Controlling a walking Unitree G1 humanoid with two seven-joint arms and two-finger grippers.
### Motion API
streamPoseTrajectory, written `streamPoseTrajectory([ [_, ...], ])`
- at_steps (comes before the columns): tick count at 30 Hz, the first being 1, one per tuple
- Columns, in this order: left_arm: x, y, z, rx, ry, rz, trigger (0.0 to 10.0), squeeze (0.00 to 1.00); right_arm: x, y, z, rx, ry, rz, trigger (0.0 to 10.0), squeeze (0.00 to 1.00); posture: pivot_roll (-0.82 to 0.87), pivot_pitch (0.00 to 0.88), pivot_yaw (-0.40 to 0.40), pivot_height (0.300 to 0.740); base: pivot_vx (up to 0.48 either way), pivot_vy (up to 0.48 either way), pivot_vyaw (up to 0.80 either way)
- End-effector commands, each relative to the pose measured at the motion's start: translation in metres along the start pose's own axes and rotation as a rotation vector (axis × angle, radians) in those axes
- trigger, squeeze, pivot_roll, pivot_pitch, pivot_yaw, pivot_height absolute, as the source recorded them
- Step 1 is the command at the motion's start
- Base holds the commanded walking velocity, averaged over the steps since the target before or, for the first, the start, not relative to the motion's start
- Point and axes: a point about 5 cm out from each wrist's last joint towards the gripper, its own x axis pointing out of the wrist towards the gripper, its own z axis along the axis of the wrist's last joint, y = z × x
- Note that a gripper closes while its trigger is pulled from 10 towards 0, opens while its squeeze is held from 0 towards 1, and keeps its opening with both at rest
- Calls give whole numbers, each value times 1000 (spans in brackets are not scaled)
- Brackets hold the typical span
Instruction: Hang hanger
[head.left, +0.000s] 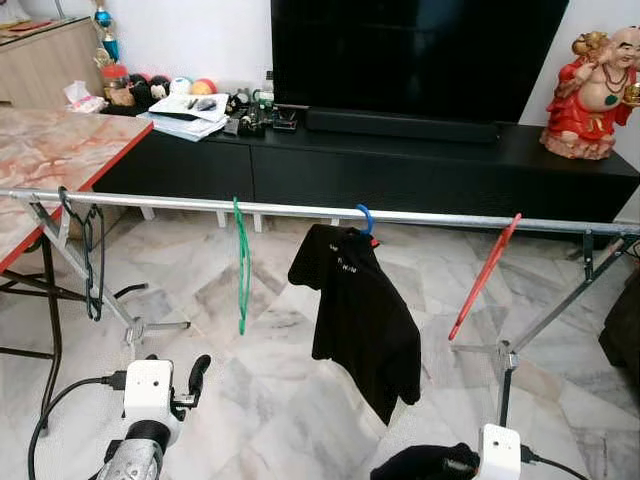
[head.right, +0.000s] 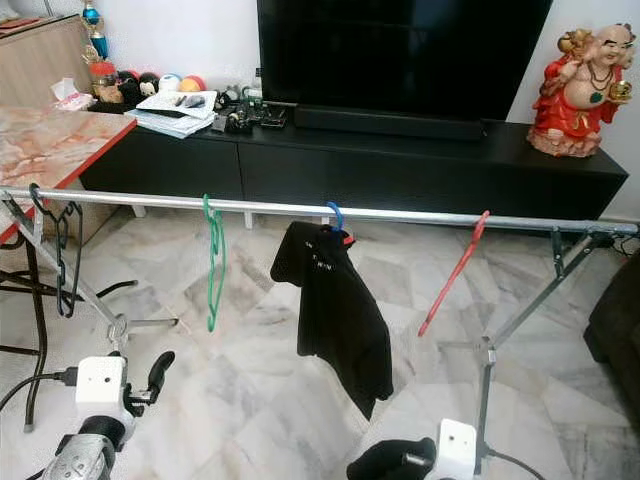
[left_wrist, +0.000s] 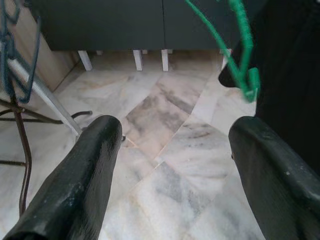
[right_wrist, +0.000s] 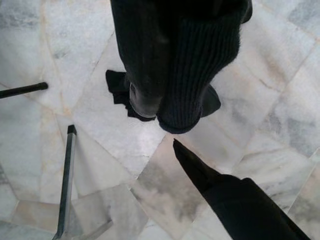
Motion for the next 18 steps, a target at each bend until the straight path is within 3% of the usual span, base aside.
streamPoseTrajectory([
  [1,1,1,6,-1,-11,-7,10000,0,0,1,-1,11,1,1,10000,0,171,0,7,740,307,0,0],
  [15,3,-3,21,-9,-43,-10,10000,0,-4,1,-16,-51,55,20,10000,0,173,0,-4,740,282,0,0],
  [18,4,-3,21,-14,-40,0,10000,0,-4,1,-18,-62,62,20,10000,0,171,0,-7,740,337,0,775],
])
